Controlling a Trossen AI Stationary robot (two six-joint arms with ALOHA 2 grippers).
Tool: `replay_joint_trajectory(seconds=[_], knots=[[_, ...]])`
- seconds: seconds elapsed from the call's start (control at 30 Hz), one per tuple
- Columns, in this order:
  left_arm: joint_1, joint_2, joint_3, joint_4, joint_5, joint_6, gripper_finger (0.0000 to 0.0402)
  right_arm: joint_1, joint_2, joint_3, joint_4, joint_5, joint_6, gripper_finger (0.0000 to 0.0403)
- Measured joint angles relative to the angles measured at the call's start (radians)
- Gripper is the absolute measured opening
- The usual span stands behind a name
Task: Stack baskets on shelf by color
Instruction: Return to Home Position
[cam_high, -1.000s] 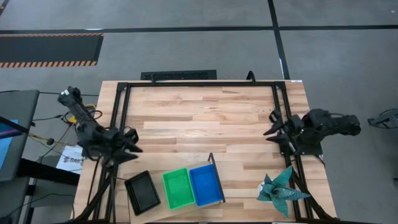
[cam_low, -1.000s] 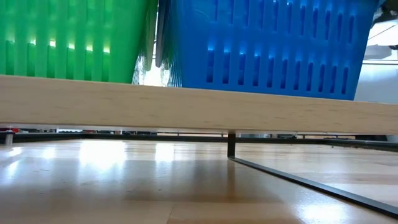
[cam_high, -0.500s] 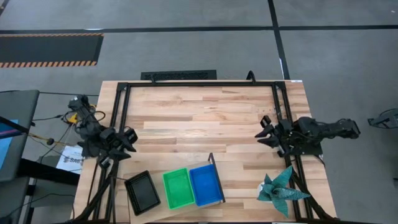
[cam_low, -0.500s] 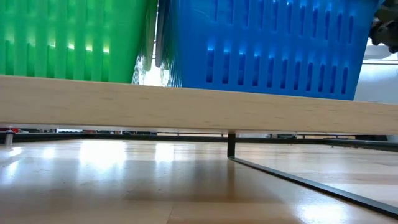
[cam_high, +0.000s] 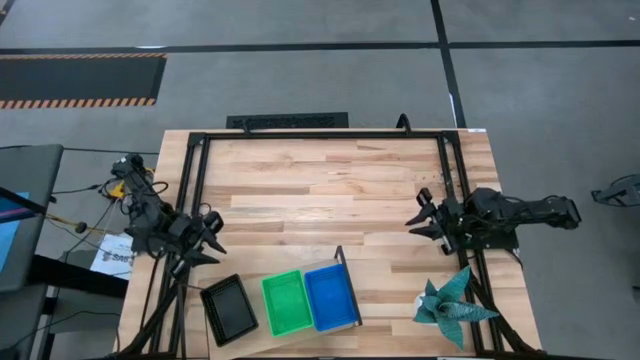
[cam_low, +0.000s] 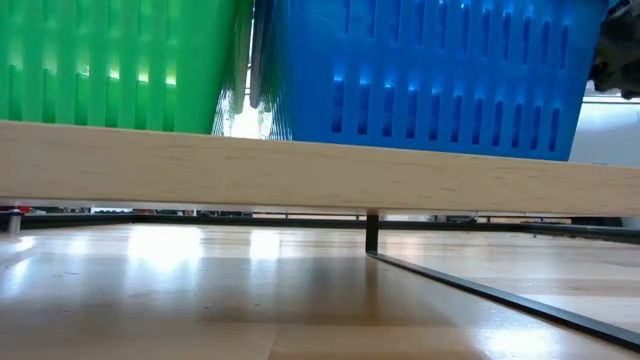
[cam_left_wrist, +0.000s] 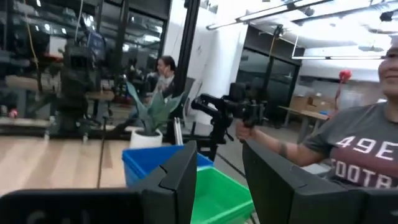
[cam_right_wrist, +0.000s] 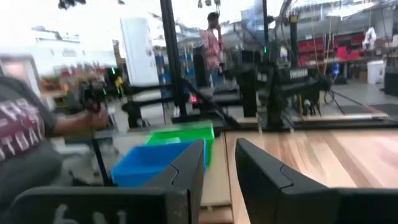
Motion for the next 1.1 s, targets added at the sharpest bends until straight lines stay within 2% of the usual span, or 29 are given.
replay_joint_trajectory(seconds=[0.4,0.83,1.1], knots=[[0.000,-0.001,-0.022,-0.075,-0.032,0.018,0.0118,0.000,0.000,-0.001,-0.116,0.005,-0.098,0.0118],[0.000,0.000,-0.023,-0.111,-0.016,0.012,0.0118,0.000,0.000,-0.002,-0.139,0.009,-0.208,0.0118],[0.000,0.000,-0.023,-0.110,-0.043,0.078,0.0118,-0.014,0.000,-0.002,-0.148,0.046,-0.210,0.0118]])
